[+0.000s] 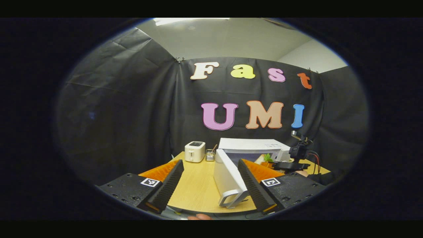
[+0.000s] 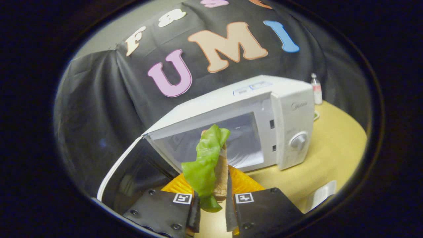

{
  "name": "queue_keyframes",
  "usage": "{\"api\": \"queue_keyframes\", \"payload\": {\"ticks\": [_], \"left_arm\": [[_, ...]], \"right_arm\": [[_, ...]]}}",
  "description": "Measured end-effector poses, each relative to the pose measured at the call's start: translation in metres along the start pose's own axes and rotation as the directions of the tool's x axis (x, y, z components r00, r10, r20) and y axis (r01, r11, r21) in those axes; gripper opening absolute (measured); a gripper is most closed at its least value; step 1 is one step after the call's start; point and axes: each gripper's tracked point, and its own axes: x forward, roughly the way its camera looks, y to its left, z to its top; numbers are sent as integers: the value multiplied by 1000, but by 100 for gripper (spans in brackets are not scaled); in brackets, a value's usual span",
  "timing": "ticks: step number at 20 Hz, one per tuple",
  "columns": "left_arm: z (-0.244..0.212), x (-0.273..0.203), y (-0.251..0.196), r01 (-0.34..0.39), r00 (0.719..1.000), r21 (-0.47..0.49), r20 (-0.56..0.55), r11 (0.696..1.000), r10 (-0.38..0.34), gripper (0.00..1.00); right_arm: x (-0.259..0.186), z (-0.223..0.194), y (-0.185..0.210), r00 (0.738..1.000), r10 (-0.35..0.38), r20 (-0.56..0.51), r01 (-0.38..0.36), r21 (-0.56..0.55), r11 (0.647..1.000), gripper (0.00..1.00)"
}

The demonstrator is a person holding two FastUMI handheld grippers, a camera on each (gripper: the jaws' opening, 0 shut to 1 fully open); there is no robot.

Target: Open the microwave oven with the left hand, put the food in, and close the microwave oven.

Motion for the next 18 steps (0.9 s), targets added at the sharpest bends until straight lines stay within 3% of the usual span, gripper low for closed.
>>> {"api": "queue_keyframes", "payload": {"ticks": [1, 5, 6, 7, 17, 18], "left_arm": [[0, 0, 1, -5, 1000, 2, 0, 1000, 5, 95], [-4, -1, 0, -8, 1000, 27, -16, 1000, 8, 94], [-11, -2, 0, -7, 999, 36, -38, 999, 8, 94], [-16, -4, 0, -4, 998, 43, -57, 999, 6, 94], [-22, -14, 20, -46, 992, 104, -113, 994, 57, 94], [-20, -16, 21, -49, 992, 119, -112, 992, 63, 94]], "right_arm": [[9, -2, 1, 1000, -8, 3, 8, 57, 998, 29], [41, -3, 10, 999, -31, 22, 25, 222, 975, 33], [48, -2, 11, 999, -39, 26, 31, 252, 967, 28], [55, 0, 12, 998, -52, 37, 40, 277, 960, 33], [114, -2, 1, 983, -174, 62, 132, 429, 894, 33], [123, 0, -2, 981, -182, 69, 134, 441, 888, 25]]}}
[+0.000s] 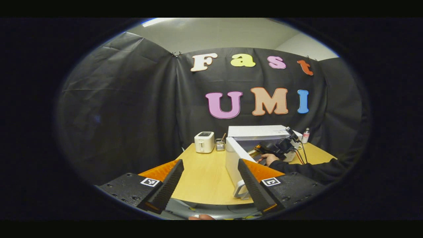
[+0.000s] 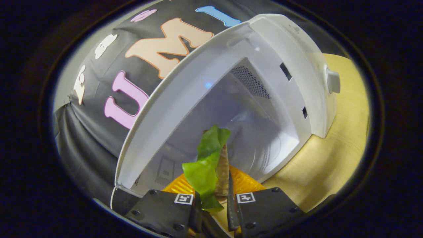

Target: Open the microwave oven with the left hand, put the food in, and close the microwave oven.

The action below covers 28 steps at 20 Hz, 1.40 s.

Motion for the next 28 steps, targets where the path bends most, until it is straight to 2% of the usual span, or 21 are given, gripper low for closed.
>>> {"api": "queue_keyframes", "payload": {"ticks": [2, 3, 7, 9, 10, 11, 12, 13, 15, 16, 17, 19, 20, 21, 22, 23, 24, 25, 26, 28], "left_arm": [[1, -2, 4, -14, 1000, 28, -2, 1000, 14, 96], [1, -2, 4, -21, 1000, 35, -5, 999, 21, 94], [-2, -3, 13, -51, 998, 18, -22, 999, 52, 95], [-4, -1, 17, -61, 998, 16, -26, 998, 62, 100], [-1, 1, 17, -61, 998, 16, -24, 998, 61, 96], [-2, 2, 16, -58, 998, 15, -23, 998, 59, 96], [-2, 4, 13, -52, 998, 12, -24, 999, 52, 96], [-3, 5, 11, -47, 999, 7, -24, 999, 47, 96], [-1, 8, 6, -33, 999, -6, -15, 999, 33, 96], [-1, 9, 4, -26, 1000, -11, -15, 1000, 26, 96], [-3, 9, 3, -24, 1000, -17, -16, 1000, 24, 96], [-1, 11, 4, -23, 1000, -35, -8, 999, 23, 96], [-1, 11, 5, -25, 1000, -46, -5, 999, 25, 96], [-2, 11, 5, -25, 1000, -56, -6, 998, 25, 96], [-3, 10, 4, -23, 1000, -63, -7, 998, 22, 96], [-4, 10, 5, -25, 1000, -64, -7, 998, 25, 96], [-3, 9, 7, -28, 1000, -65, -2, 998, 28, 96], [-2, 9, 6, -29, 1000, -67, 3, 997, 30, 96], [-1, 8, 6, -30, 1000, -70, 6, 997, 30, 96], [-2, 7, 4, -30, 1000, -78, 5, 997, 30, 96]], "right_arm": [[8, 0, 1, 1000, -5, 13, 4, 24, 1000, 26], [14, 0, 1, 1000, -4, 19, 3, 36, 999, 26], [29, 1, -1, 999, -6, 44, 3, 55, 998, 26], [33, 3, -1, 999, 1, 54, -3, 50, 999, 26], [34, 3, -1, 998, 5, 56, -7, 41, 999, 26], [34, 1, -4, 998, 7, 60, -8, 18, 1000, 33], [30, 4, -7, 998, 5, 67, -4, -20, 1000, 28], [34, 2, -10, 998, -4, 70, 8, -56, 998, 40], [35, 3, -18, 997, -16, 80, 27, -130, 991, 47], [40, 4, -27, 995, -49, 88, 64, -179, 982, 48], [39, -1, -38, 994, -80, 78, 95, -226, 969, 55], [37, 4, -39, 993, -76, 92, 101, -319, 942, 72], [36, 7, -38, 993, -73, 95, 102, -361, 927, 84], [35, 7, -38, 994, -63, 92, 94, -386, 918, 85], [34, 7, -38, 995, -57, 81, 85, -397, 914, 97], [33, 7, -41, 996, -57, 73, 82, -404, 911, 88], [32, 8, -44, 996, -57, 67, 80, -408, 909, 89], [30, 12, -46, 996, -58, 65, 80, -419, 905, 100], [28, 14, -47, 996, -56, 64, 79, -431, 899, 94], [23, 17, -47, 997, -43, 65, 68, -454, 889, 92]]}}
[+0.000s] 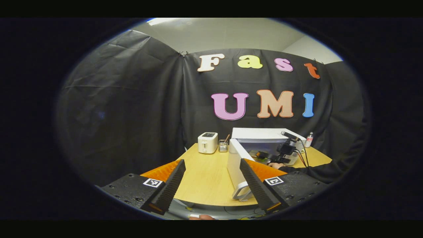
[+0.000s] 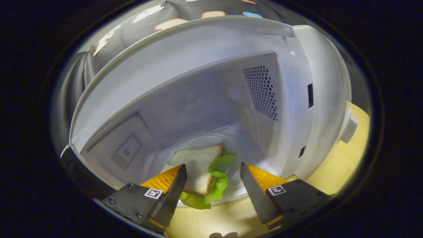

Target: Open the microwave oven with the left hand, put the food in, and close the microwave oven.

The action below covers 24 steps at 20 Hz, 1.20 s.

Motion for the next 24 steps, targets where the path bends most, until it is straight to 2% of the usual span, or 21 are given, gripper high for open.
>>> {"api": "queue_keyframes", "payload": {"ticks": [1, 2, 7, 11, 13, 14, 17, 18, 19, 20, 23, 24], "left_arm": [[-2, -1, -1, 1, 1000, -2, -9, 1000, -1, 96], [-1, -2, -3, 7, 1000, -2, -4, 1000, -7, 96], [7, -4, -8, 21, 1000, 32, 17, 999, -22, 96], [15, -9, -11, 30, 998, 55, 50, 998, -33, 96], [13, -9, -11, 36, 998, 58, 57, 998, -39, 99], [11, -8, -13, 40, 997, 56, 57, 998, -43, 96], [7, -8, -13, 56, 996, 28, 61, 998, -58, 96], [4, -7, -12, 58, 996, 21, 60, 998, -59, 99], [0, -5, -9, 57, 997, 17, 56, 998, -57, 95], [-2, -2, -7, 53, 997, 14, 56, 998, -54, 96], [-16, 8, -1, 45, 998, -14, 34, 999, -45, 95], [-21, 10, -1, 48, 999, -27, 27, 998, -48, 99]], "right_arm": [[-2, 0, -1, 1000, 5, 1, -5, -27, 1000, 91], [-5, 2, -1, 1000, 14, 12, -13, -60, 998, 99], [-32, -1, 9, 995, 102, 6, -99, -196, 976, 99], [-72, 16, 18, 983, 181, 37, -165, -261, 951, 99], [-96, 32, 16, 975, 215, 64, -188, -291, 938, 99], [-107, 40, 13, 972, 223, 73, -193, -296, 936, 99], [-142, 69, 4, 963, 250, 99, -214, -284, 935, 99], [-155, 84, 2, 958, 261, 122, -217, -289, 932, 99], [-166, 95, -1, 954, 265, 138, -215, -296, 931, 99], [-178, 106, -5, 951, 269, 152, -214, -301, 929, 92], [-212, 143, -17, 937, 279, 212, -203, -321, 925, 92], [-223, 155, -23, 932, 279, 231, -197, -324, 925, 92]]}}
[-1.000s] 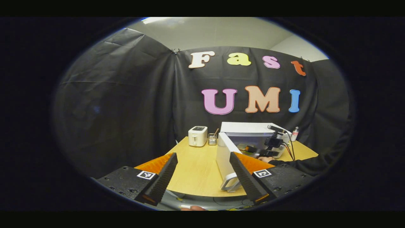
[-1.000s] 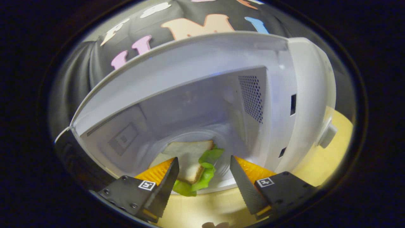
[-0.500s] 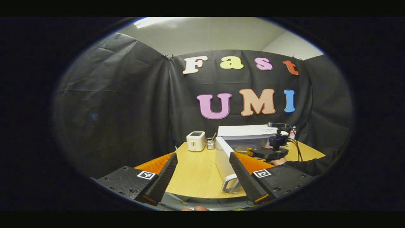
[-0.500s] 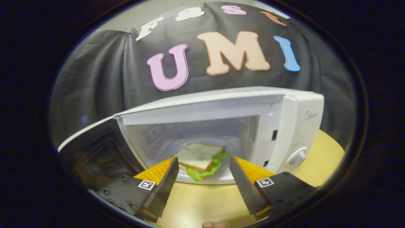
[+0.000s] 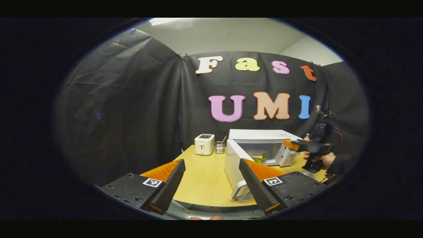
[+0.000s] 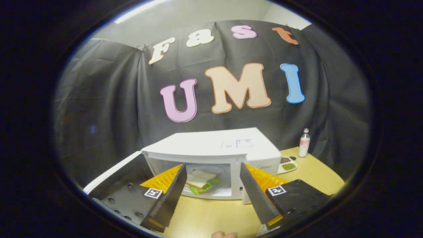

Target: Open the microwave oven with the left hand, put the food in, and close the microwave oven.

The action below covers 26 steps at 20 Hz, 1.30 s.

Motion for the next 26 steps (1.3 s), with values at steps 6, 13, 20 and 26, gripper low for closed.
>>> {"api": "queue_keyframes", "payload": {"ticks": [6, 13, 20, 26], "left_arm": [[-39, 21, 15, -18, 997, -15, -71, 1000, 17, 72], [-92, 41, 16, -50, 985, 3, -167, 999, 50, 2], [-144, 51, -5, -1, 960, 28, -280, 1000, 9, 1], [-147, 62, -38, 61, 959, 73, -282, 995, -39, 1]], "right_arm": [[-45, 52, -44, 996, -57, 71, 55, 20, 998, 92], [-67, 73, -69, 991, -82, 107, 88, -50, 995, 92], [-78, 93, -86, 987, -92, 132, 101, -57, 993, 92], [-83, 104, -88, 987, -82, 138, 90, -53, 995, 92]]}}
